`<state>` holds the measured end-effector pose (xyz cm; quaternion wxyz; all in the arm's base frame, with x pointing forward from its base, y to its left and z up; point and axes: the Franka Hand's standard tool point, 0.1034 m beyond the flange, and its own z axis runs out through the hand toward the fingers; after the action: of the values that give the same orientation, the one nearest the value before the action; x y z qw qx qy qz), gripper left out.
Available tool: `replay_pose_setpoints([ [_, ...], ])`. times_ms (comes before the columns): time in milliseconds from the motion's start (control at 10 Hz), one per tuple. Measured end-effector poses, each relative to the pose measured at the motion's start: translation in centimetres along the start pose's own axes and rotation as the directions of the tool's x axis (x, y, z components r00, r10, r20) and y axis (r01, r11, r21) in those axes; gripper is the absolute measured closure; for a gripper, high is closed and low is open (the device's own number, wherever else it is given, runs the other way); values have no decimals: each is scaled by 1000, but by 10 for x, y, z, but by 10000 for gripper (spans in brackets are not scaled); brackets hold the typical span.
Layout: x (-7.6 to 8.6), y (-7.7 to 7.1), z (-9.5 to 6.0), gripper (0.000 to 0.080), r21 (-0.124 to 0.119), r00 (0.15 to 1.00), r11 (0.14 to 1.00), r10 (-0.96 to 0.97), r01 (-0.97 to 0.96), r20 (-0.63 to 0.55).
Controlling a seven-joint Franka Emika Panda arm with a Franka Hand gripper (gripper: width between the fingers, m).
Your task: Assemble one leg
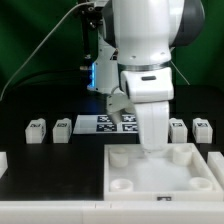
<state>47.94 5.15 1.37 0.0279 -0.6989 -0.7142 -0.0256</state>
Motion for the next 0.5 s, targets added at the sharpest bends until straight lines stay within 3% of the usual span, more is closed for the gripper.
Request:
replay_pose_setpoints([
  [300, 8, 11, 1, 739, -4, 999, 999, 33, -33, -9],
  [500, 10, 11, 1, 738, 21, 998, 998, 61, -61, -6],
])
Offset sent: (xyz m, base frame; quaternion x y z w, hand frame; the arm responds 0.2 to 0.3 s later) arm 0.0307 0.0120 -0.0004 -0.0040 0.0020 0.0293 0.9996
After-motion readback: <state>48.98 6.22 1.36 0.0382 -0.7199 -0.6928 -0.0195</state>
